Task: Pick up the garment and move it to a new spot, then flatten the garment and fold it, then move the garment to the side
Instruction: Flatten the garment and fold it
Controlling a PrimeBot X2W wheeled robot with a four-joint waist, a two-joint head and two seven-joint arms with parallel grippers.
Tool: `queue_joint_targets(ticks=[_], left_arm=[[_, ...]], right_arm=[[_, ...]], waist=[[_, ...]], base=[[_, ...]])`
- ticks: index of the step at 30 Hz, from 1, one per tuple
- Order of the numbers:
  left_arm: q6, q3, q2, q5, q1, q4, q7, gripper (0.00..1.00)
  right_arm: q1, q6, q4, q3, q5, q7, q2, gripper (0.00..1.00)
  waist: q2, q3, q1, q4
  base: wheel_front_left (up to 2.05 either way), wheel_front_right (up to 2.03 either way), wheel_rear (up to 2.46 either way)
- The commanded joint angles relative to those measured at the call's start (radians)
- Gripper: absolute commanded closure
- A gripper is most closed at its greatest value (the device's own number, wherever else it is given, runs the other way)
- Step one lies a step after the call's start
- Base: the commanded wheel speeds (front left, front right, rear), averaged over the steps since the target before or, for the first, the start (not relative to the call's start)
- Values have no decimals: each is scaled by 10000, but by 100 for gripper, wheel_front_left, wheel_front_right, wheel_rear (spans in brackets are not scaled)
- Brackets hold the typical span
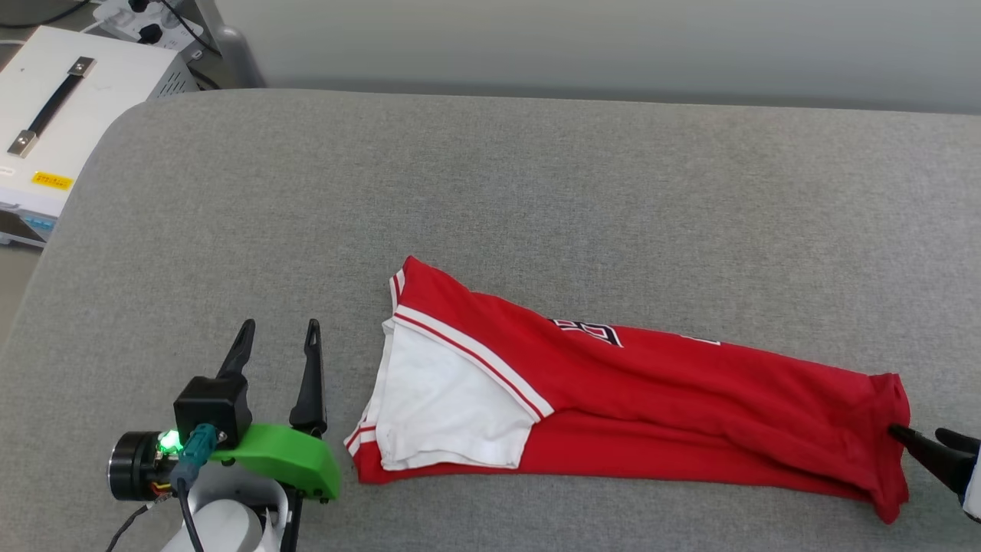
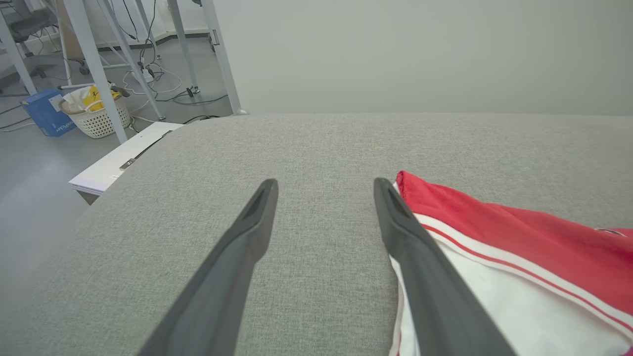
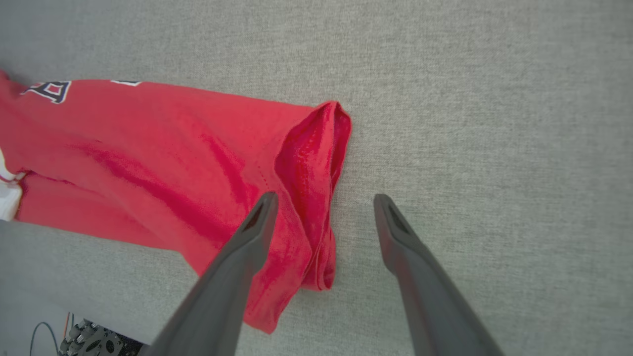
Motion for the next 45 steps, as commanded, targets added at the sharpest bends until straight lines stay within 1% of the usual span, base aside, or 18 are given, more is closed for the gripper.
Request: queue_joint_targets(ticks=[1, 6, 12, 19, 23, 24, 25, 30, 35, 45], left_arm=[[-95, 316, -242, 367, 282, -32, -56, 0], [-663, 1342, -1112, 1500, 828, 5, -56, 0], [-1295, 2149, -2049, 2589, 1150, 45, -56, 0], [-2059, 2950, -2955, 3629, 1282, -7, -56, 0], [-2477, 3322, -3368, 4108, 1390, -43, -56, 0], [-2581, 3411, -3466, 4225, 1422, -52, -56, 0], [-2683, 3501, -3563, 4327, 1455, -71, -56, 0], [-3033, 3825, -3838, 4754, 1609, -76, -57, 0], [-3252, 4066, -3999, 5090, 1760, -14, -57, 0], [-3606, 4345, -4172, 5421, 1981, 78, -57, 0]], right_arm=[[52, -7, 108, 75, 103, 81, 96, 0], [-210, -7, 536, 371, 183, 55, 348, 0], [-586, -7, 1137, 921, 313, -114, 636, 0], [-922, -7, 1627, 1684, 515, -482, 896, 0], [-1074, -7, 1911, 2043, 552, -788, 873, 0], [-1102, -7, 1967, 2119, 543, -922, 845, 75], [-1126, -7, 2025, 2166, 545, -1070, 816, 100], [-1220, -7, 2293, 2190, 687, -1612, 519, 100], [-1191, -7, 2522, 1935, 974, -1975, -9, 100], [-751, -7, 2933, 1216, 1350, -2076, -1226, 100]], waist=[[0, 109, 0, 104], [0, 265, 0, 261], [0, 370, 0, 425], [0, 379, 0, 528], [0, 328, 0, 541], [0, 306, 0, 543], [0, 281, 0, 539], [0, 138, 0, 488], [0, -91, 0, 424], [0, -405, 0, 316]], base=[[0, 0, 0], [0, 0, 0], [0, 0, 0], [0, 0, 0], [0, 0, 0], [0, 0, 0], [0, 0, 0], [0, 0, 0], [0, 0, 0], [0, 0, 0]])
